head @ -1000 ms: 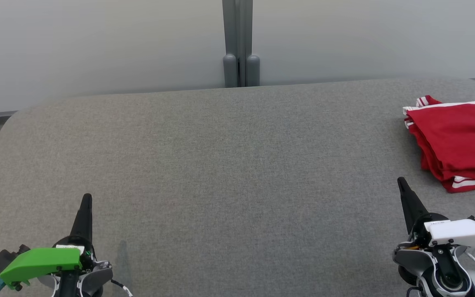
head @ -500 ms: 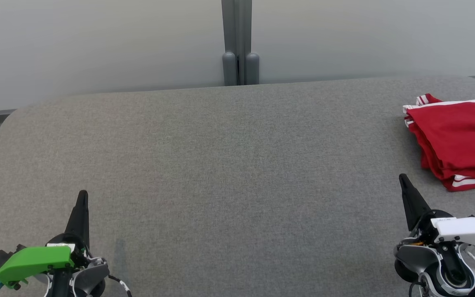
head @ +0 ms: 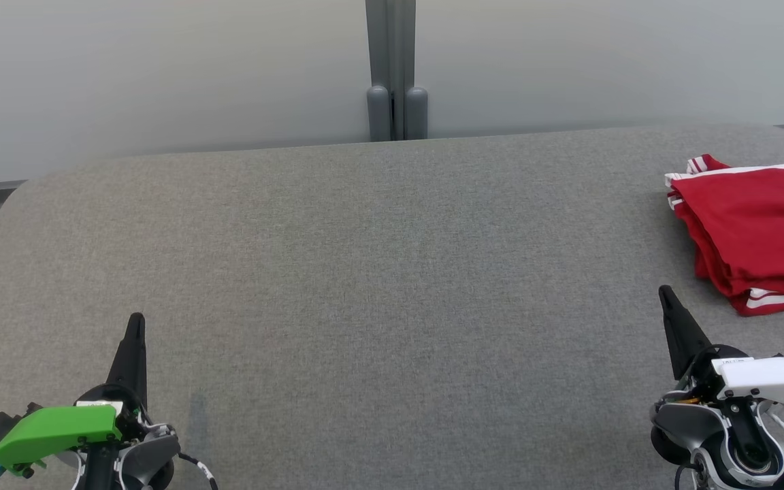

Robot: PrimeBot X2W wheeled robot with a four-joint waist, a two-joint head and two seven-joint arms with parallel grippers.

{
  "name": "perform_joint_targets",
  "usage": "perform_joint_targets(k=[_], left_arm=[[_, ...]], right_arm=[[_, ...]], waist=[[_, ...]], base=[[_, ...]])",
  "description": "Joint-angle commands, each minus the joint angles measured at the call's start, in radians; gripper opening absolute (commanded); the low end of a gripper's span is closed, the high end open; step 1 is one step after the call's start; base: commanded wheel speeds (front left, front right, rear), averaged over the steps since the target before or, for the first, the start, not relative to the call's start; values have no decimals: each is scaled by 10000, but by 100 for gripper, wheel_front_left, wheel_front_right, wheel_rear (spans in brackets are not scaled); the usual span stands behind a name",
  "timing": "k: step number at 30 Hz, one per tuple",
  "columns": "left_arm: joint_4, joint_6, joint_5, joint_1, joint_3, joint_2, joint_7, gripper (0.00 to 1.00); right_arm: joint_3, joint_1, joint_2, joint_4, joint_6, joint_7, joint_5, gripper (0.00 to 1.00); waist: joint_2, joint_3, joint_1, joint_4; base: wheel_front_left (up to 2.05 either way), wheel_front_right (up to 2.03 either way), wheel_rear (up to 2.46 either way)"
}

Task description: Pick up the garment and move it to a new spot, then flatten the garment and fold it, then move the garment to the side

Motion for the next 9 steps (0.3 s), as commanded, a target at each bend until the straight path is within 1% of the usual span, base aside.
perform_joint_targets(k=[1, 9], left_arm=[[7, -53, 30, -150, 26, -15, 15, 0], [12, -53, 62, -152, 52, -31, 44, 0]], right_arm=[[-32, -78, 21, 17, 4, 32, -9, 0], [-49, -80, 27, 18, 4, 47, -32, 0]], waist=[[0, -1, 0, 0], [0, -1, 0, 0]], base=[[0, 0, 0], [0, 0, 0]])
